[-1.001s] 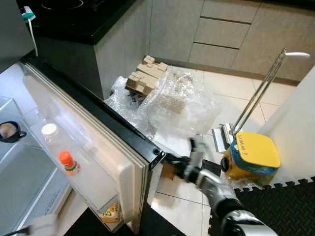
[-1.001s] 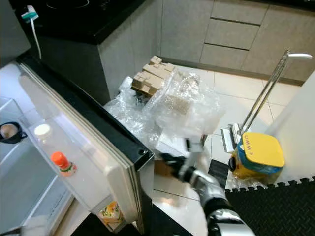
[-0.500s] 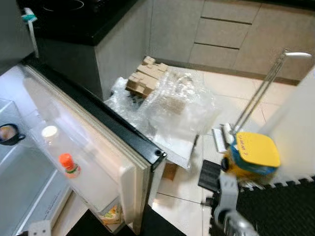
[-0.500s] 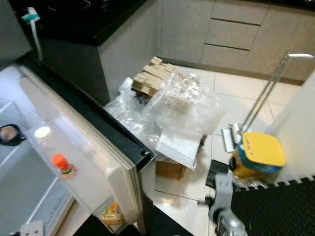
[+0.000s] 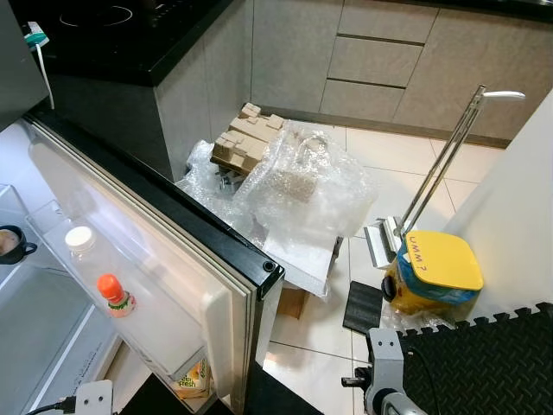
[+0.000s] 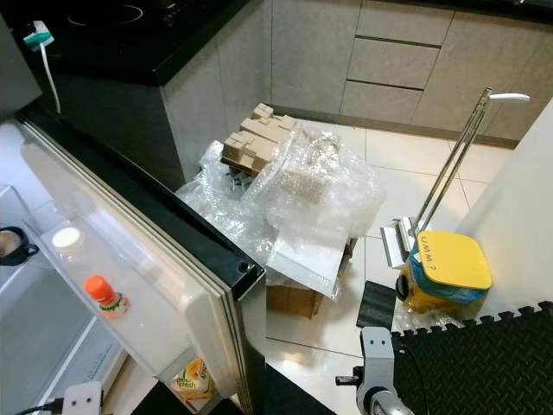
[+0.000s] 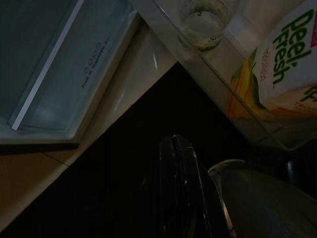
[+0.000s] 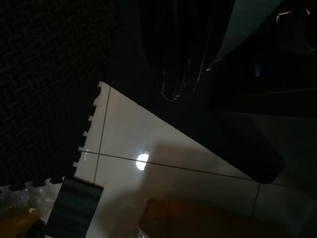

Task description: Restocking fridge

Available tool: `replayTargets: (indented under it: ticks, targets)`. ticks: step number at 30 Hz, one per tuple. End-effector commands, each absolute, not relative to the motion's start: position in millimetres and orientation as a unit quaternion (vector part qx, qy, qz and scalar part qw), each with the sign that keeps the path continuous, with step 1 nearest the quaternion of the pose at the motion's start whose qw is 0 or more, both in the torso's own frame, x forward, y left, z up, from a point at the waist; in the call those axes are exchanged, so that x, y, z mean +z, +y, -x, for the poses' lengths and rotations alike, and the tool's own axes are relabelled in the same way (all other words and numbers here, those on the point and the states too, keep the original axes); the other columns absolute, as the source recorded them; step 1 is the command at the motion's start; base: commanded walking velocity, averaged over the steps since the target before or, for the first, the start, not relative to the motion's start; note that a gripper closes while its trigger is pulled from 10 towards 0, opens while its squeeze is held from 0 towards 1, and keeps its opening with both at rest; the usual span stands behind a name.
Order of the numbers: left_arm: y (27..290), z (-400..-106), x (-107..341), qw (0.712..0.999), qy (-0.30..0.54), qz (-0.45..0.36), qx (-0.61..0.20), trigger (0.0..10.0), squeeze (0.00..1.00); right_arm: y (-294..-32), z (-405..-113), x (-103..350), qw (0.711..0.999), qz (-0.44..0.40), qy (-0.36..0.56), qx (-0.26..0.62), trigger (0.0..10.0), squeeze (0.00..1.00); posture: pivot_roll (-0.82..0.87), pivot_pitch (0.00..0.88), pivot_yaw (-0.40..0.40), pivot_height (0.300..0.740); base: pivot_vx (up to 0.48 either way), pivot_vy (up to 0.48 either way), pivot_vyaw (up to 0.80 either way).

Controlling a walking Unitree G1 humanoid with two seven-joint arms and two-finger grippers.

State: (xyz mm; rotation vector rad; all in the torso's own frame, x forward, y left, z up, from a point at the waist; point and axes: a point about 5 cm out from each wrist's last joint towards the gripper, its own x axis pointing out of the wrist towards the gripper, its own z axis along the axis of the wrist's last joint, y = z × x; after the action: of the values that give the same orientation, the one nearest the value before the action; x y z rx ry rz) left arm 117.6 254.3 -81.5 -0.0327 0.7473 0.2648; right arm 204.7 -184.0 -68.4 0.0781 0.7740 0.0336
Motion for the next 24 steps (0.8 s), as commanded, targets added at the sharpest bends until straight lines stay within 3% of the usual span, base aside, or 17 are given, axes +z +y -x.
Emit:
replayTargets:
  ticks: [1, 24]
  targets:
    - [250.5, -110.2, -86.0, 0.915, 0.382, 0.02, 0.125, 10.0, 0.0, -183.0, -198.0, -72.6, 0.92, -0.038, 0.39, 0.017, 10.0, 0.0, -0.06, 0.079, -0.038, 0.74, -0.274, 0.0, 0.0]
    - [253.9, -114.9, -83.3, 0.92, 0.373, 0.025, 0.119, 10.0, 0.0, -182.6, -199.1, -72.4, 0.92, -0.043, 0.39, 0.007, 10.0, 0.0, -0.06, 0.087, -0.04, 0.74, -0.31, 0.0, 0.0]
